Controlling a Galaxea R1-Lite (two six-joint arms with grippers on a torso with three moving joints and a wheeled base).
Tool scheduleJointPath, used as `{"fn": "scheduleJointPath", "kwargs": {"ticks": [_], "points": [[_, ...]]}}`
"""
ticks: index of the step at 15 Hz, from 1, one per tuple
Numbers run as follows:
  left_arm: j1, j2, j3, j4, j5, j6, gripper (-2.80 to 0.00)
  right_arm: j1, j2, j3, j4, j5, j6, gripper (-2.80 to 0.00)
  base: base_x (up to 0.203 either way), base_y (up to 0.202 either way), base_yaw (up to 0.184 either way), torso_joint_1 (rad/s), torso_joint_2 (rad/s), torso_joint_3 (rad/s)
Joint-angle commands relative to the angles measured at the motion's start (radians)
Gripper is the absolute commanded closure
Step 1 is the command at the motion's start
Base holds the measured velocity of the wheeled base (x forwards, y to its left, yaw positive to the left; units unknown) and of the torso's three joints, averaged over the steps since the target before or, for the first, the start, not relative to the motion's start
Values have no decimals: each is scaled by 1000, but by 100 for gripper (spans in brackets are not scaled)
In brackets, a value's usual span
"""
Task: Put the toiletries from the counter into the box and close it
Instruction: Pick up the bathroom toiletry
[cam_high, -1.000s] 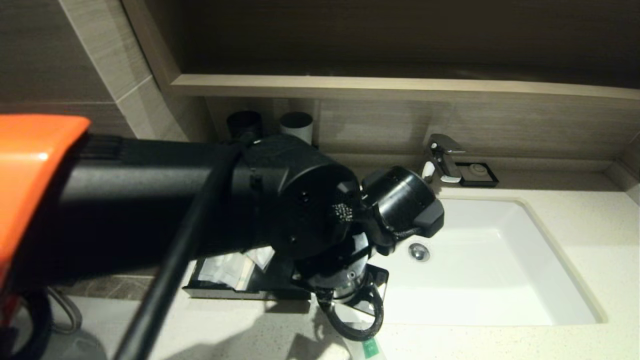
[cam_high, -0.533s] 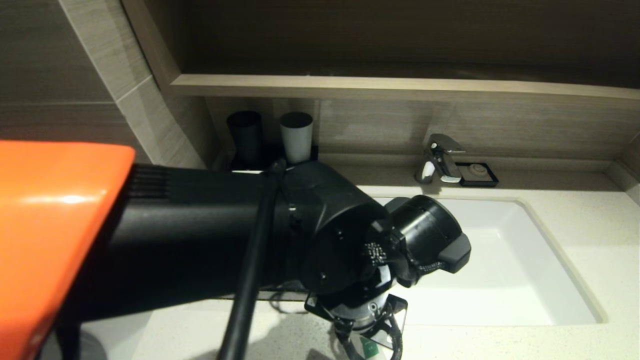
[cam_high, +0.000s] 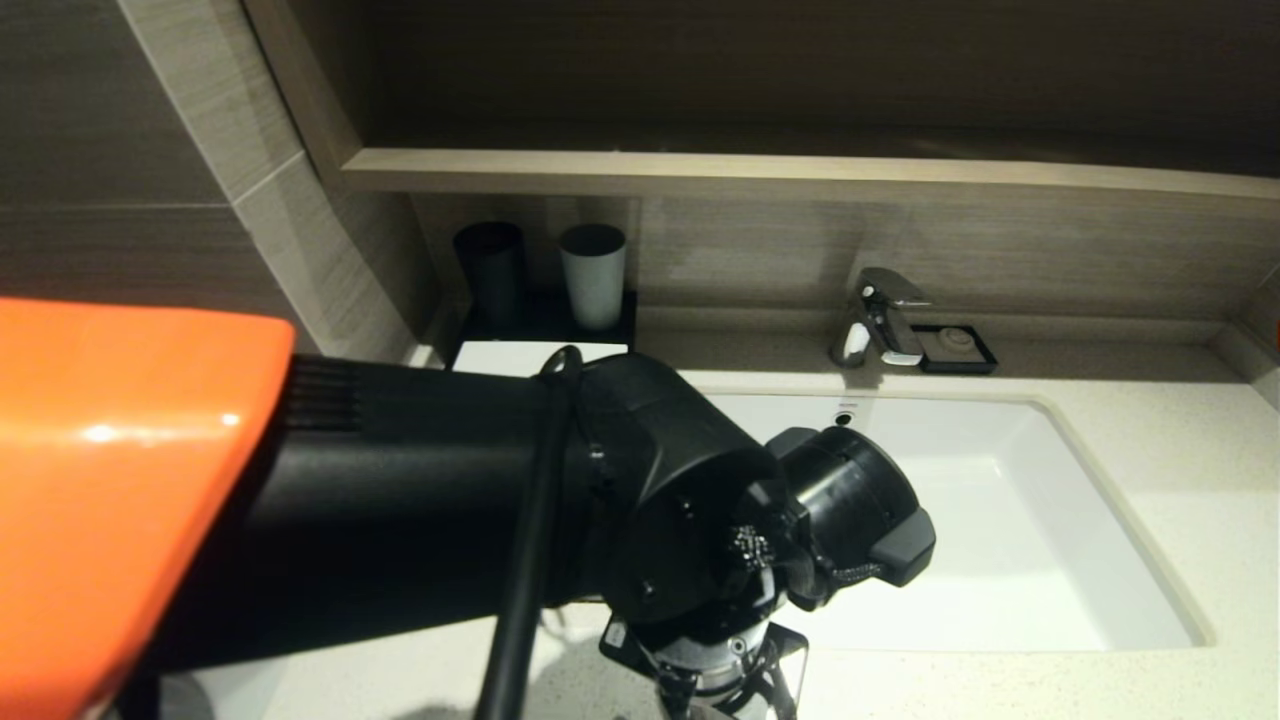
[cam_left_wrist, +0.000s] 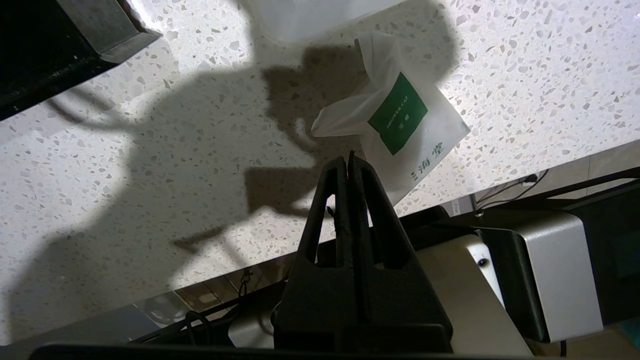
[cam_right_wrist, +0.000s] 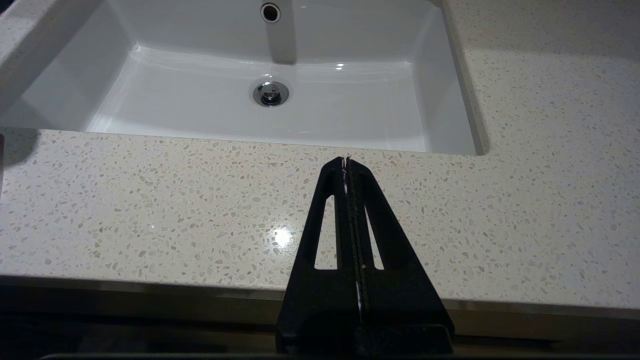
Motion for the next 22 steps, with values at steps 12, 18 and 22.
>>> {"fn": "scheduleJointPath", "kwargs": {"ticks": [12, 18, 22], "points": [[-51, 38, -1, 13, 9, 0, 0, 0, -1, 0, 0, 0, -1, 0, 0, 0, 0, 0, 0, 0], [-53, 52, -6, 14, 14, 9, 0, 0, -1, 0, 0, 0, -1, 0, 0, 0, 0, 0, 0, 0], [-51, 48, -7, 14, 14, 9, 0, 0, -1, 0, 0, 0, -1, 0, 0, 0, 0, 0, 0, 0]]}}
